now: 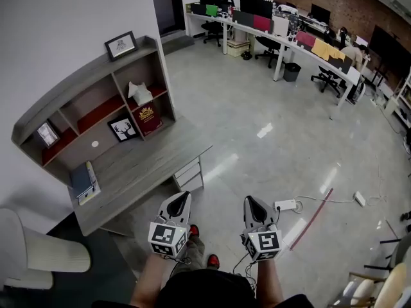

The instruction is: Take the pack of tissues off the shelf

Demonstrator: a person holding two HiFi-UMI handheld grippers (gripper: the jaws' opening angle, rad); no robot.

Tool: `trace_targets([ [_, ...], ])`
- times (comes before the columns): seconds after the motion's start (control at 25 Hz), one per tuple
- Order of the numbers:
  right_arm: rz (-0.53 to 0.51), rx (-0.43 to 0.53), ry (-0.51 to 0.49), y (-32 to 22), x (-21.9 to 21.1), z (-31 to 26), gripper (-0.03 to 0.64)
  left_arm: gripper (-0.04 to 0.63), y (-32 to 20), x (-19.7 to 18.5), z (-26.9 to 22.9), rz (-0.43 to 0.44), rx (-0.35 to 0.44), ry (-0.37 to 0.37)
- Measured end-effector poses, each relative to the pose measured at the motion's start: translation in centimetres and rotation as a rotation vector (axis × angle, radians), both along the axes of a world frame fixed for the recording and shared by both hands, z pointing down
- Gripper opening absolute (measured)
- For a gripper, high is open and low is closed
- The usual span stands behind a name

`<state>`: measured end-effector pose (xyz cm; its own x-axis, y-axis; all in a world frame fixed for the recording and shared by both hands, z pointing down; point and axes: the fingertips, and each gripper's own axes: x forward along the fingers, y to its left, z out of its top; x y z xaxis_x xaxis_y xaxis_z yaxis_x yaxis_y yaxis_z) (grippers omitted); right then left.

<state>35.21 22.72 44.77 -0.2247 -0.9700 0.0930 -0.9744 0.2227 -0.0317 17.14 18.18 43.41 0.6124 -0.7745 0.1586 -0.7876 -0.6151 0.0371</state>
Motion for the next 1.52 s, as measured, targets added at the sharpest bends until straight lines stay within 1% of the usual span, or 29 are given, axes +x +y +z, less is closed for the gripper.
trace_targets([
  [0.12,-0.003,-0.009,-0.009,-2.5,-0.2,0.6,0.027,0.008,-2.5,0.3,0.6,0.007,-0.005,-0.014],
  [0.24,-0.014,-0.001,0.009,-5.5,-0.8,0.6,0.028,0.008,-5.4,0.1,0.8,0.013,-0.008,-0.015],
  [0.4,-0.025,0.001,0.018,-9.9,-1.7,0.1,0.028,0.008,-9.7,-0.4,0.3,0.014,-0.01,-0.007],
  [0.52,-0.037,0.007,0.025,-13.4,-2.9,-0.5,0.028,0.008,-13.1,-1.5,0.0,0.006,-0.01,0.004],
  [0.68,-0.065,0.013,0.032,-17.7,-5.5,-1.5,0.028,0.008,-17.3,-3.6,-0.5,-0.01,-0.005,0.009],
  [0.84,-0.088,0.019,0.046,-22.0,-8.2,-2.2,0.027,0.008,-21.0,-6.1,-1.0,-0.028,0.023,-0.012],
  [1.04,-0.142,0.032,0.047,-26.4,-12.4,-2.1,0.028,0.008,-24.6,-9.9,-0.8,-0.074,0.031,0.018],
  [1.24,-0.219,0.036,0.064,-29.6,-16.2,-2.1,0.028,0.008,-27.1,-13.2,-0.4,-0.132,0.023,0.031],
  [1.52,-0.302,0.037,0.048,-33.6,-20.0,-1.8,0.027,0.008,-29.7,-17.3,0.0,-0.221,0.018,0.034],
])
